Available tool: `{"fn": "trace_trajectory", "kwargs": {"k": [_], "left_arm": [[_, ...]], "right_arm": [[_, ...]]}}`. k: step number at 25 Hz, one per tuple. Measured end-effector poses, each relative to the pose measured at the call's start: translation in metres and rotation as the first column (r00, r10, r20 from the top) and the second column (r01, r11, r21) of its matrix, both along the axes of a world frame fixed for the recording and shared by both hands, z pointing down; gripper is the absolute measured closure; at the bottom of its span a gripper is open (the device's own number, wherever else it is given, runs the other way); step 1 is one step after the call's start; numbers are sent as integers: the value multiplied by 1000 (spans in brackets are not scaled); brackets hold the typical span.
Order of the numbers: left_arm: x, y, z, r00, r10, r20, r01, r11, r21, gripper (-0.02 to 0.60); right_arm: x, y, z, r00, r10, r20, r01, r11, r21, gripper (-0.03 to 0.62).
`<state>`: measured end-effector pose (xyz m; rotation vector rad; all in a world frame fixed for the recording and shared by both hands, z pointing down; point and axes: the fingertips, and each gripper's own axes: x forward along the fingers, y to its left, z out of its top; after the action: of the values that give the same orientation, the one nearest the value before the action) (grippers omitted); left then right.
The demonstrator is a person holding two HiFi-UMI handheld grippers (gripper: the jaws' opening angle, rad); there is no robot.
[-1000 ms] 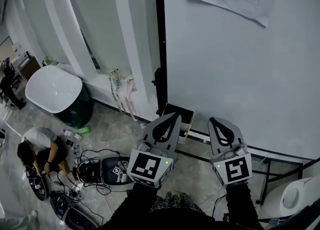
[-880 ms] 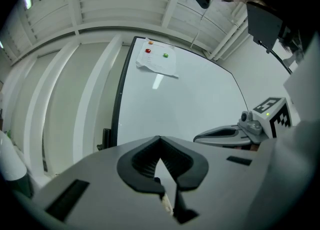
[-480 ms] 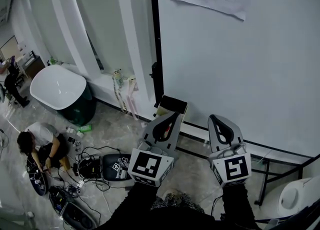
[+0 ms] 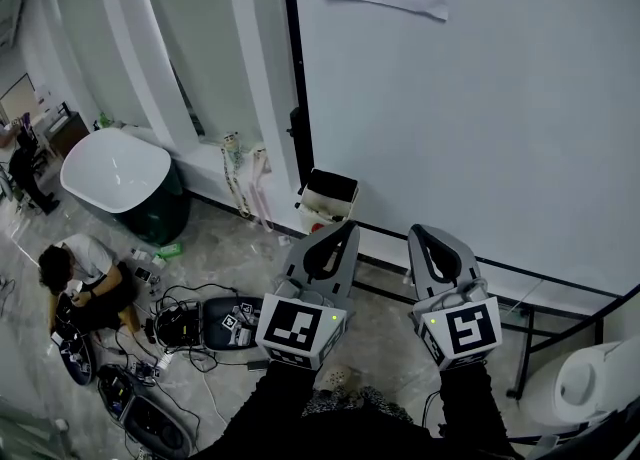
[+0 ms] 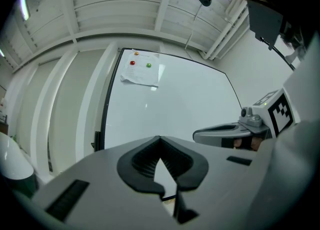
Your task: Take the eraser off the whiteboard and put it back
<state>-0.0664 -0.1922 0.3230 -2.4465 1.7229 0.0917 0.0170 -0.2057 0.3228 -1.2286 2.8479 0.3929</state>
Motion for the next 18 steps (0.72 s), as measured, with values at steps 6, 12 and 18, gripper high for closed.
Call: {"fn": "trace_trajectory", "kwargs": {"k": [6,12,18], "left_arm": [[10,22,-5,1000,-11,11,11,1000,14,575],[15,39,-5,1000,-28,15,27,1000,11,575],[21,52,-2,999,-32,10,32,999,8,575]], "right_arm": [[8,21,-3,1000,-12,2,12,1000,6,586],[20,36,-6,1000,-10,15,10,1000,6,586],[30,46,-2,1000,-1,10,1,1000,8,586]]}}
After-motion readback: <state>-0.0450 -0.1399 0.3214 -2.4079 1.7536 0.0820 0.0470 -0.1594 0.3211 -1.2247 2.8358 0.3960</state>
